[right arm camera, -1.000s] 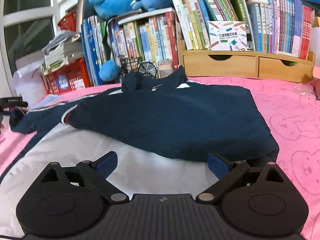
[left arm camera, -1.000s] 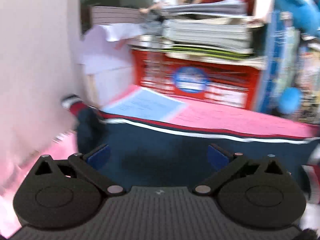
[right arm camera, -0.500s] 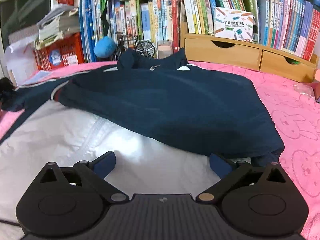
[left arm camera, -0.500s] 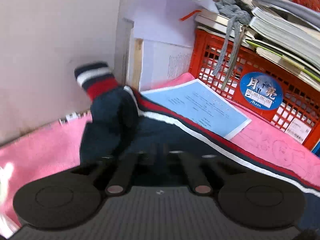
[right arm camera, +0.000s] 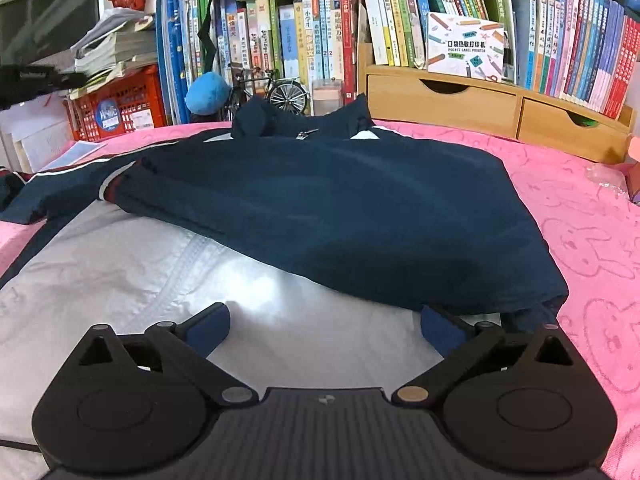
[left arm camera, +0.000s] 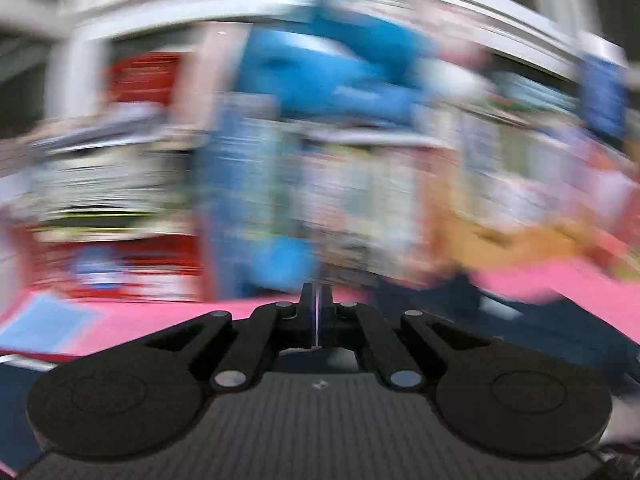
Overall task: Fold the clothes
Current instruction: 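Carry the cuff across the jacket front with the left gripper and lay it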
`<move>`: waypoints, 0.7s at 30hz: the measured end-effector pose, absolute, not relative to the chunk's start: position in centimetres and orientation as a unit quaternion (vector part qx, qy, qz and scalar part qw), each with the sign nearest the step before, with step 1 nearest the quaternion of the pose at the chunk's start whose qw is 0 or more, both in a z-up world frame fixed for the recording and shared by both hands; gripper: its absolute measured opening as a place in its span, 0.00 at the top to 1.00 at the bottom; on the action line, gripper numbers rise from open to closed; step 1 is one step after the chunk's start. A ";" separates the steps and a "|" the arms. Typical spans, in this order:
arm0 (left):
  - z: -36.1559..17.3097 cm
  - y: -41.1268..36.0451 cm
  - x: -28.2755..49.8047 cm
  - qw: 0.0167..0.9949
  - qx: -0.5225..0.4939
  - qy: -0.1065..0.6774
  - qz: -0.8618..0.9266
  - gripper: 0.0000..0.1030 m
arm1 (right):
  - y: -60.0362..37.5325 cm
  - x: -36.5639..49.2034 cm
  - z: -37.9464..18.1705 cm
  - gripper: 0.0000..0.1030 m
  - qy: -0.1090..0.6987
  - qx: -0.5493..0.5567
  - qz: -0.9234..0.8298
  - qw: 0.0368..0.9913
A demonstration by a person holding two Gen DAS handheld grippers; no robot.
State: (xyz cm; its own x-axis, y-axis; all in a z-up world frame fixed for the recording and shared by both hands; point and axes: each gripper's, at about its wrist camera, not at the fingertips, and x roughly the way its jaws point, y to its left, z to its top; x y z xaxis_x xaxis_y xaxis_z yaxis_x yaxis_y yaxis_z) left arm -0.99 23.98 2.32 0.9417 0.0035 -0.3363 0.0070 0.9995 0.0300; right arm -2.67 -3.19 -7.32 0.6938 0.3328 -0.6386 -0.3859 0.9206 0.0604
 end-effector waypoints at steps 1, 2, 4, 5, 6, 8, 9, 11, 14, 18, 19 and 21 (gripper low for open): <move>1.8 22.3 -1.1 0.983 0.027 0.180 -0.019 0.94 | -3.2 -2.7 -7.3 0.00 0.339 -0.039 0.195 0.920; 1.3 21.2 -1.3 0.981 0.035 0.187 -0.030 0.91 | -3.2 -2.7 -7.3 0.00 0.339 -0.039 0.195 0.920; 0.3 20.5 -1.8 0.979 0.041 0.196 -0.027 0.83 | -3.2 -2.6 -7.3 0.00 0.339 -0.036 0.195 0.920; -0.1 21.5 -1.8 0.979 0.037 0.198 -0.009 0.73 | -3.3 -2.6 -7.3 0.00 0.338 -0.034 0.194 0.920; -0.3 23.0 -1.8 0.979 0.030 0.200 0.015 0.64 | -3.3 -2.6 -7.3 0.00 0.338 -0.033 0.194 0.920; -0.7 27.4 -2.0 0.976 0.007 0.196 0.097 0.39 | -3.3 -2.6 -7.3 0.00 0.338 -0.032 0.195 0.920; -0.8 29.9 -2.3 0.970 -0.006 0.188 0.151 0.20 | -3.2 -2.7 -7.3 0.00 0.338 -0.032 0.194 0.920; -1.0 35.0 -3.2 0.948 -0.029 0.164 0.271 0.10 | -3.2 -2.7 -7.3 0.00 0.338 -0.032 0.194 0.920; -1.1 42.7 -4.9 0.899 -0.078 0.145 0.405 0.10 | -3.1 -2.7 -7.3 0.00 0.338 -0.033 0.192 0.921; -2.2 50.0 -6.2 0.842 -0.165 0.150 0.491 0.07 | -3.0 -2.7 -7.3 0.00 0.339 -0.037 0.191 0.921; -2.7 51.3 -6.2 0.829 -0.183 0.153 0.506 0.06 | -3.0 -2.7 -7.3 0.00 0.339 -0.037 0.190 0.921; -3.9 53.9 -5.8 0.806 -0.222 0.168 0.522 0.00 | -2.9 -2.7 -7.4 0.00 0.339 -0.040 0.188 0.921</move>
State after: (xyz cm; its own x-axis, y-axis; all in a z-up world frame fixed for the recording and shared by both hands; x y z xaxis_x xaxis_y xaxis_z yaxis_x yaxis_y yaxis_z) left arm -5.76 53.94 -3.93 0.3982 0.7675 -0.5023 -0.9165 0.3563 -0.1822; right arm -2.74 -2.88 -7.36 0.6994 0.3201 -0.6391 -0.3739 0.9259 0.0546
